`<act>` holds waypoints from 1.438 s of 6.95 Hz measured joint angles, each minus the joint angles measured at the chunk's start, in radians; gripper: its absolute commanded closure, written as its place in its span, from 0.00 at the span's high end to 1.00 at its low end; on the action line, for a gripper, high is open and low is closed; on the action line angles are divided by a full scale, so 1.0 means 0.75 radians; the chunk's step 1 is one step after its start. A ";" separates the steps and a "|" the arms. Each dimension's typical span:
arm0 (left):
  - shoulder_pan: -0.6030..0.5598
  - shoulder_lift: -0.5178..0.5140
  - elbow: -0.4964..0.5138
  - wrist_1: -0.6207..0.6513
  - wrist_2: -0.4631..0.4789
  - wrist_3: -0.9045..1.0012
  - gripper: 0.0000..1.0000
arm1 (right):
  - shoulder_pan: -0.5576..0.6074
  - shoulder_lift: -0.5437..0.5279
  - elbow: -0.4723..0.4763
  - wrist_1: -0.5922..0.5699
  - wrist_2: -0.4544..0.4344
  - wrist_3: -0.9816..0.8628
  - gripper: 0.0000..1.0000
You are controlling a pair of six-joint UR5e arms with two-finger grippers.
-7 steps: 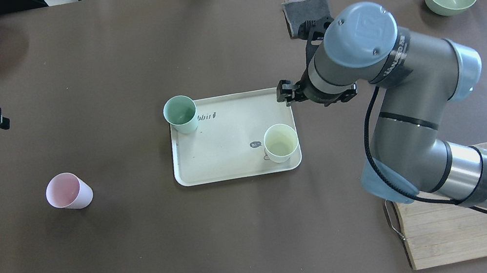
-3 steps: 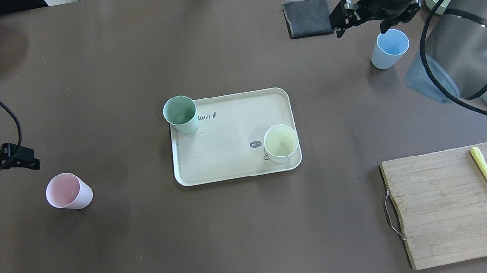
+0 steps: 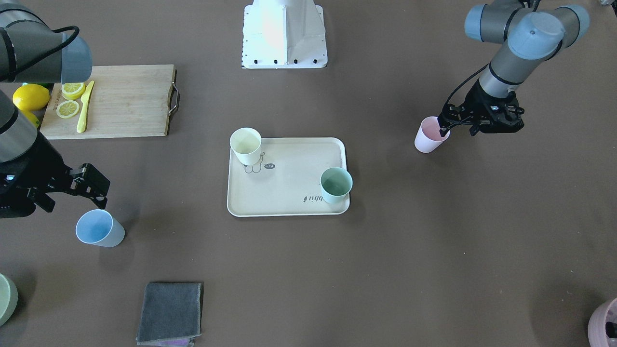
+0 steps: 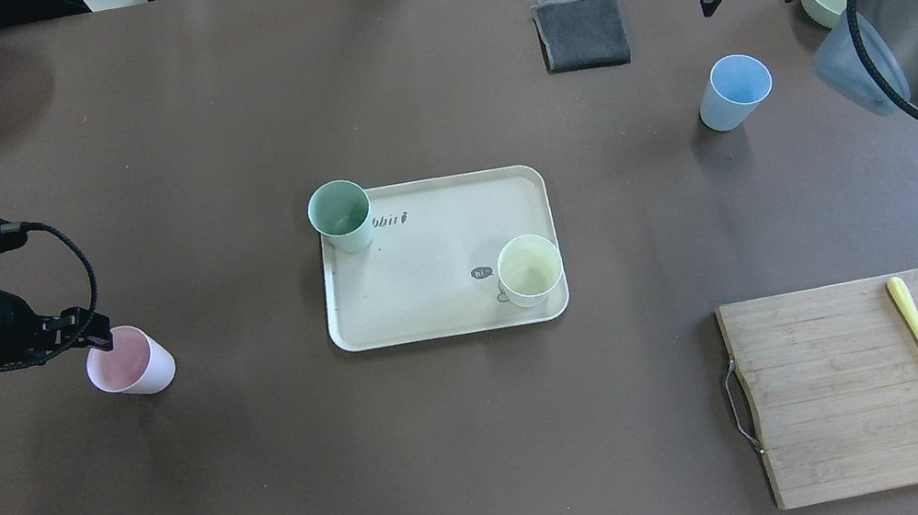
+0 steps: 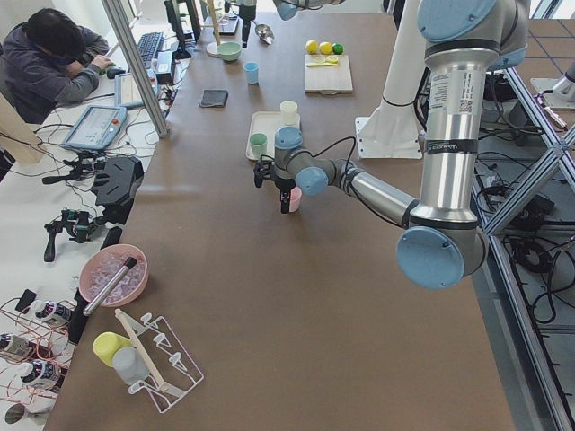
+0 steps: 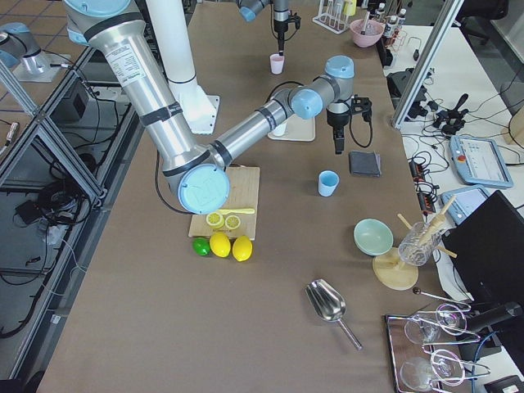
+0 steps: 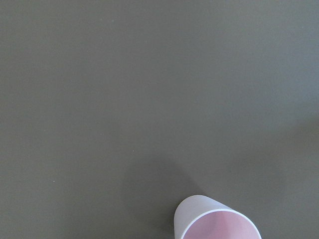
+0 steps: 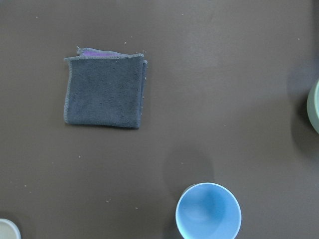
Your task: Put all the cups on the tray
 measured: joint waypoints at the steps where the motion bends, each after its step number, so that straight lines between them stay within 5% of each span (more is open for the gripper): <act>1: 0.036 0.001 0.013 -0.020 0.010 -0.004 0.15 | 0.013 -0.017 -0.011 0.003 0.005 -0.047 1.00; 2: 0.070 0.001 0.014 -0.028 0.015 -0.008 0.00 | 0.019 -0.035 -0.015 0.006 0.009 -0.075 1.00; 6: 0.076 -0.044 -0.141 0.078 -0.010 -0.021 0.00 | 0.018 -0.071 -0.213 0.264 0.008 -0.102 0.99; 8: 0.085 -0.341 -0.139 0.352 -0.027 -0.166 0.00 | 0.014 -0.070 -0.309 0.362 0.006 -0.108 0.99; 10: 0.171 -0.627 0.019 0.453 0.011 -0.328 0.00 | 0.009 -0.066 -0.339 0.386 0.003 -0.109 0.99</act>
